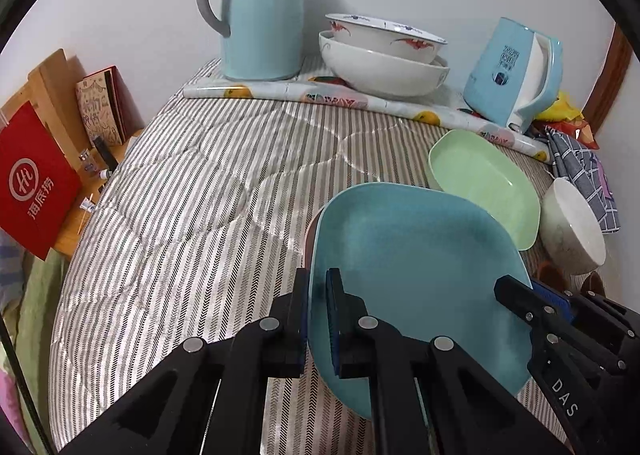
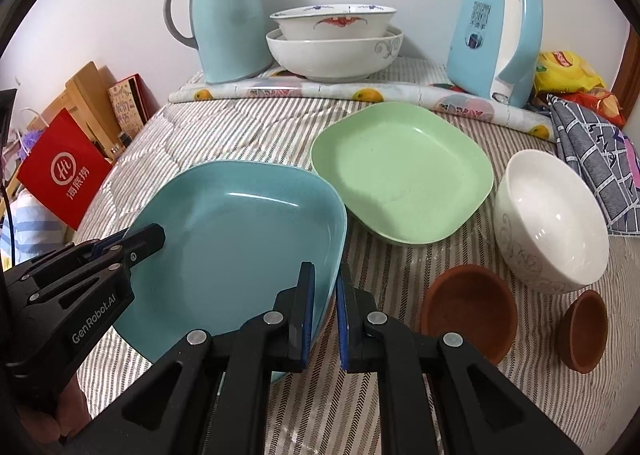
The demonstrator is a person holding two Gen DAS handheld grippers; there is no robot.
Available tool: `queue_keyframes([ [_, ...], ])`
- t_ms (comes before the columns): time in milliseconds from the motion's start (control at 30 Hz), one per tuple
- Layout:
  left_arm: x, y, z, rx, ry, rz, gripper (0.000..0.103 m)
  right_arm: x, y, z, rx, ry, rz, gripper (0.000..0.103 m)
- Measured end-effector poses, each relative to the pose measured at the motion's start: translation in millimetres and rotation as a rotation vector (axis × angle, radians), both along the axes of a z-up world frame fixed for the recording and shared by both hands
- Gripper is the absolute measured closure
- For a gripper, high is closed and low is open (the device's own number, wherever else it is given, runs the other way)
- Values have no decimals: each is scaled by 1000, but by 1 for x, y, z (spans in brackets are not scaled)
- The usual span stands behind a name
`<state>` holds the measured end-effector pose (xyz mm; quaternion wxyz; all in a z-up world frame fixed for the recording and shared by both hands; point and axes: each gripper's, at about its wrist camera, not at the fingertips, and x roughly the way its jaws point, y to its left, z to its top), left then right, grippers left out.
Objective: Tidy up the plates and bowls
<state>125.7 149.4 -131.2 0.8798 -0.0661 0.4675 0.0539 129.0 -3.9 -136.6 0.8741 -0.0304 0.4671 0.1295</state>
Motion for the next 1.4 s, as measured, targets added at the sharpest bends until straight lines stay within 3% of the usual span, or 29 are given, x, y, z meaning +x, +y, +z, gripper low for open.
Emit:
queue_keyframes([
  [600,4,4,-7,6,0,-10,93,8,6,-9,-24,-4,8,89],
  [733,3,5,-9,-2,35,-2,82,6,7,-7,-22,0,17,87],
  [800,0,4,-7,8,31,7,73,4,6,-6,-27,0,17,74],
  [867,-4,3,-3,17,21,6,64,0,4,-4,-28,-10,13,69],
  [967,-9,1,3,28,7,8,61,-4,0,0,-8,-8,10,66],
  [1133,-14,-2,14,33,-13,14,56,-11,-12,10,19,-25,-3,54],
  [1400,-24,-9,34,30,-48,24,54,-22,-37,28,44,-36,-37,51],
])
